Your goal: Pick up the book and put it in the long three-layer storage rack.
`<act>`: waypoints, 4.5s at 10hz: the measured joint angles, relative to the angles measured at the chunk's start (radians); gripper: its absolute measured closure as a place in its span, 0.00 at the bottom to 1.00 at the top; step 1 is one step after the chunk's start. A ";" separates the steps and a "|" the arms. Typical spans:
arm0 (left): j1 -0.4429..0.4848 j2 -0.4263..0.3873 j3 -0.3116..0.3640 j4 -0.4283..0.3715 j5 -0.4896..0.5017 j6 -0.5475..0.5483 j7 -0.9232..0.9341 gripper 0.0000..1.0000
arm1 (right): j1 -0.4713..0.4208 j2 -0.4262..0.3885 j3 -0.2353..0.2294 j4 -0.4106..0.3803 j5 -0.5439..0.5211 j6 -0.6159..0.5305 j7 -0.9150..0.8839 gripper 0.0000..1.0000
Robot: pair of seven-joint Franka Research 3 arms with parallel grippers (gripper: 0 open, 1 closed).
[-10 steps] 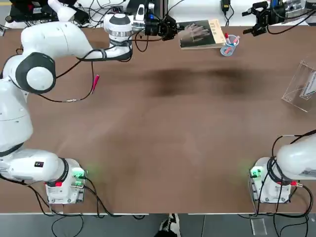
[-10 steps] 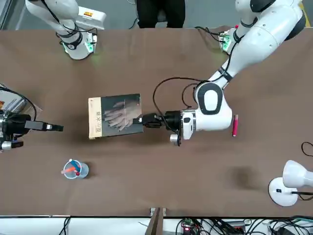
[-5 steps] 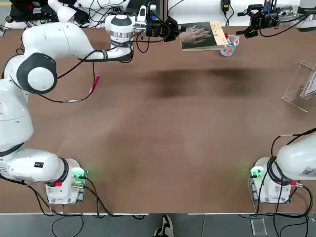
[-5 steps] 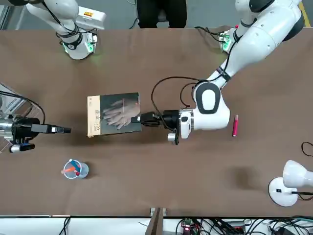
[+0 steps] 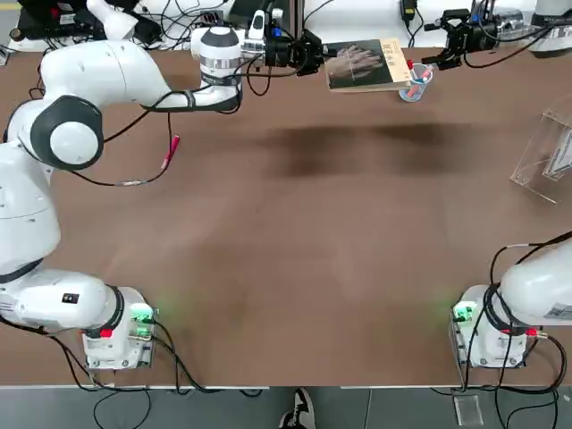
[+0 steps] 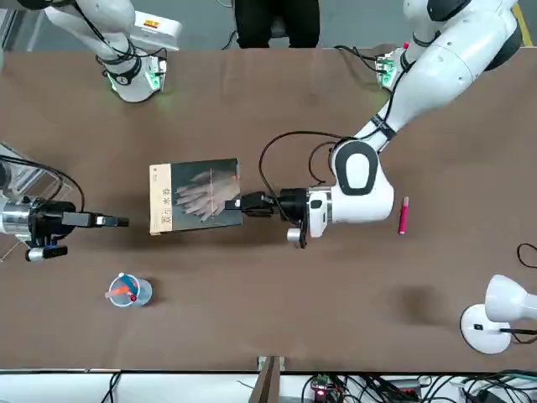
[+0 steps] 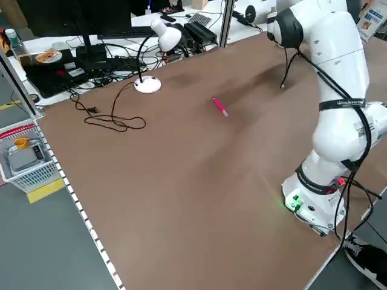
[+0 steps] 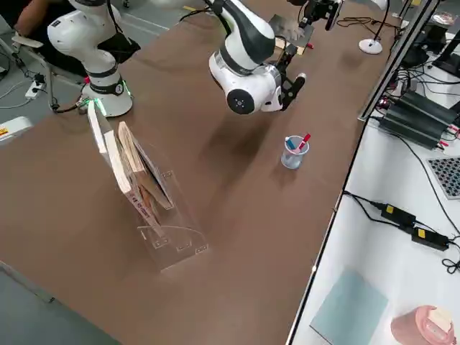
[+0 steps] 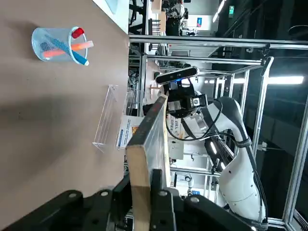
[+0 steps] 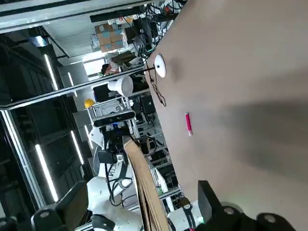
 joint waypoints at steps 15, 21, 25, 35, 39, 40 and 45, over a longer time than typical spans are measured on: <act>0.000 0.003 0.001 0.000 0.000 0.000 0.000 0.96 | 0.047 0.000 0.003 -0.083 0.034 -0.084 -0.057 0.00; 0.000 0.003 0.002 0.000 0.000 0.000 0.008 0.96 | 0.073 -0.019 0.003 -0.122 0.041 -0.103 -0.075 0.00; 0.000 0.003 0.002 0.000 0.000 0.000 0.011 0.96 | 0.075 -0.049 0.004 -0.147 0.042 -0.109 -0.075 0.00; 0.000 0.003 0.003 0.000 0.000 0.000 0.011 0.96 | 0.114 -0.055 0.006 -0.155 0.084 -0.108 -0.089 0.41; -0.001 0.004 0.003 0.002 0.000 0.000 0.011 0.96 | 0.101 -0.055 0.001 -0.155 0.085 -0.108 -0.090 0.84; -0.003 0.004 0.003 0.004 -0.002 0.001 0.011 0.96 | 0.098 -0.056 0.001 -0.155 0.085 -0.112 -0.099 0.85; -0.007 0.006 0.004 0.013 -0.007 0.004 0.012 0.88 | 0.057 -0.059 -0.002 -0.154 0.085 -0.111 -0.247 0.85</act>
